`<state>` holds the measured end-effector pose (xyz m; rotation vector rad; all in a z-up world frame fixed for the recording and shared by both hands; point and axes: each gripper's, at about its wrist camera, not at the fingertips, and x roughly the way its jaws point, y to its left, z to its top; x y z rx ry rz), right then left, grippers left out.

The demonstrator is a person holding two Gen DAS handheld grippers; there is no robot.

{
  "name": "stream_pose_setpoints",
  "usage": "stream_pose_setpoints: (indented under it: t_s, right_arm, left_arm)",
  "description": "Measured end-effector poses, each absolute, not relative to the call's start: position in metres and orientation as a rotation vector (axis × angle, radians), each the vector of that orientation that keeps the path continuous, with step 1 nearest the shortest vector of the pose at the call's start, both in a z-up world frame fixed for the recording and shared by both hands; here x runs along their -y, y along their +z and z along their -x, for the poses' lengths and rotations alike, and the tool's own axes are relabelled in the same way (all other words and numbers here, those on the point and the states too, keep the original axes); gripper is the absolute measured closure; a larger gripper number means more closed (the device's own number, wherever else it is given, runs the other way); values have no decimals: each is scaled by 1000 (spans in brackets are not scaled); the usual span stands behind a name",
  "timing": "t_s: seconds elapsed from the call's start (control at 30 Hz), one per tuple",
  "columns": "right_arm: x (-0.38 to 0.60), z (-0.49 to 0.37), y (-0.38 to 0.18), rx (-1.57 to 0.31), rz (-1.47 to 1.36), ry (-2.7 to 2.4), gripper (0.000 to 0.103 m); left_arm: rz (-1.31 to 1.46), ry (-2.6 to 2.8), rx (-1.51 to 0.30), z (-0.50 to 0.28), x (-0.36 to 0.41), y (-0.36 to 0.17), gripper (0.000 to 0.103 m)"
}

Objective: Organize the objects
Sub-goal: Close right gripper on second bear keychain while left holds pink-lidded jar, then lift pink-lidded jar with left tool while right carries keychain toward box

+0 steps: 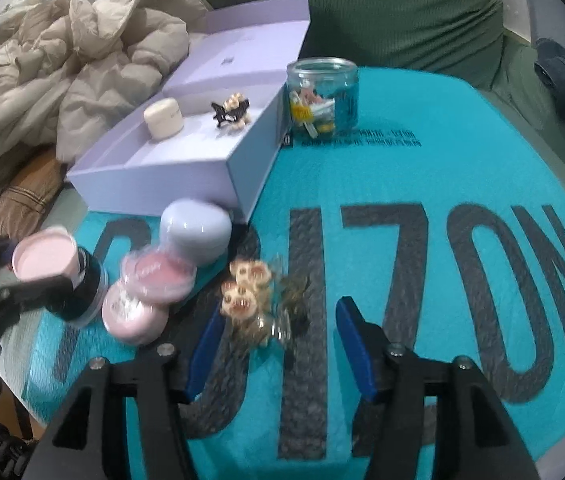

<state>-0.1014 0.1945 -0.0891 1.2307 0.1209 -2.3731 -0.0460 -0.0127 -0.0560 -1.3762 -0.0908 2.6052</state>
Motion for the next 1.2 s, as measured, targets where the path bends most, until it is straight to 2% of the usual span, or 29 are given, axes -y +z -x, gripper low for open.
stream_pose_setpoints:
  t_s: [0.17, 0.2, 0.27, 0.33, 0.67, 1.2]
  right_arm:
    - [-187, 115, -98, -152, -1253, -2349, 47]
    - [-186, 115, -100, -146, -1256, -2340, 50]
    - [-185, 115, -102, -128, -1252, -2314, 66]
    - [-185, 114, -101, -128, -1246, -2323, 68]
    - [-194, 102, -83, -96, -1299, -2313, 68]
    - [-165, 83, -6, -209, -1109, -2313, 68]
  left_arm:
    - [1380, 2599, 92, 49, 10, -58, 41]
    - [1381, 2599, 92, 49, 10, -59, 41]
    - [1382, 2599, 98, 51, 10, -59, 41]
    - [1393, 2604, 93, 52, 10, -60, 41]
    - [1396, 2612, 77, 58, 4, -48, 41]
    - [1290, 2686, 7, 61, 0, 3, 41]
